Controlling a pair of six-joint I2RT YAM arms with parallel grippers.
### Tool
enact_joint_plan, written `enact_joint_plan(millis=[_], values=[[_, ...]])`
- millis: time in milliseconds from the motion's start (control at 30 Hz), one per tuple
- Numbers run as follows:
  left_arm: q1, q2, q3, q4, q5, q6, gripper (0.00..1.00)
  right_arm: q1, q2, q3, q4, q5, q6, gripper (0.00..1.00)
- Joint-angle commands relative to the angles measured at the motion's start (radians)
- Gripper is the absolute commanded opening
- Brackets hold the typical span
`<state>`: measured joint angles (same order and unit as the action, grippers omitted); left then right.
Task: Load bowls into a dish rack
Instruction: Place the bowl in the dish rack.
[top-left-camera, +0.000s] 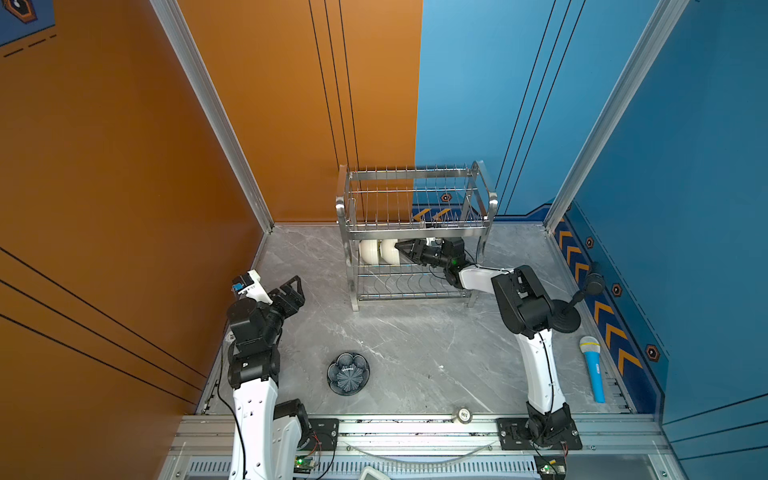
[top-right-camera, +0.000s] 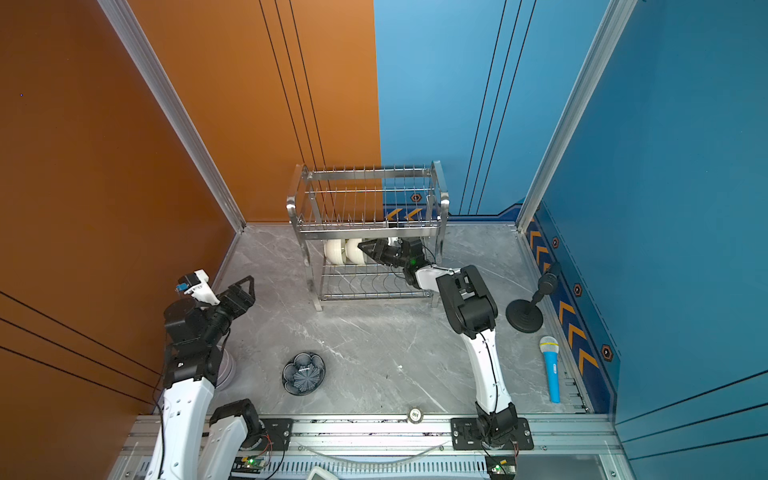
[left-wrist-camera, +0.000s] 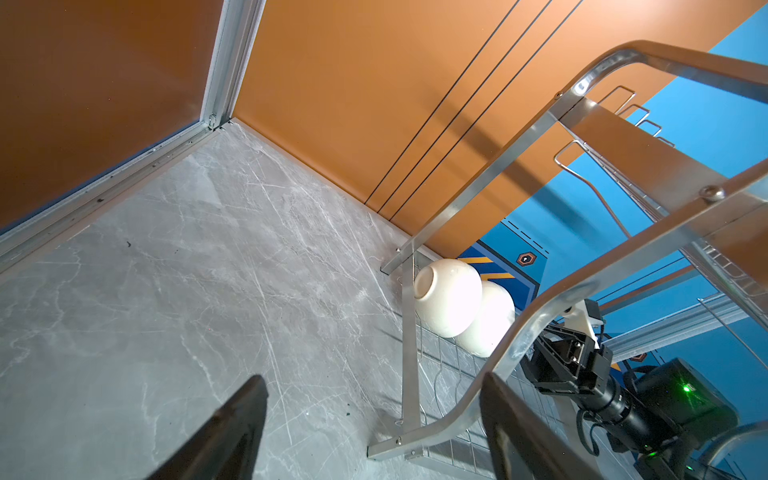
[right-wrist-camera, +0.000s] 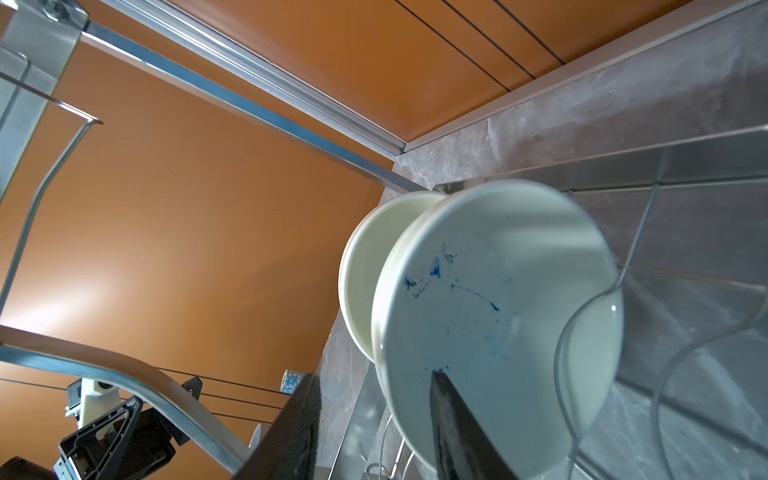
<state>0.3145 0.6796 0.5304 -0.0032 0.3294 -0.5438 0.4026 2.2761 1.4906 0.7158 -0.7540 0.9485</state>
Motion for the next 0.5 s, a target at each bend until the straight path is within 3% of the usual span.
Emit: enact_joint_plan(millis=[0,467], values=[[0.009,-0.012,-0.013,0.006,-0.001,-0.001,0.81,-0.028,-0.048,-0.026,-0.042,0.031,-0.055,0.45],[0.011,-0.012,-0.015,0.010,-0.001,-0.003,0.81,0.002,-0.177,-0.131,-0.101,0.121,-0.161,0.46]])
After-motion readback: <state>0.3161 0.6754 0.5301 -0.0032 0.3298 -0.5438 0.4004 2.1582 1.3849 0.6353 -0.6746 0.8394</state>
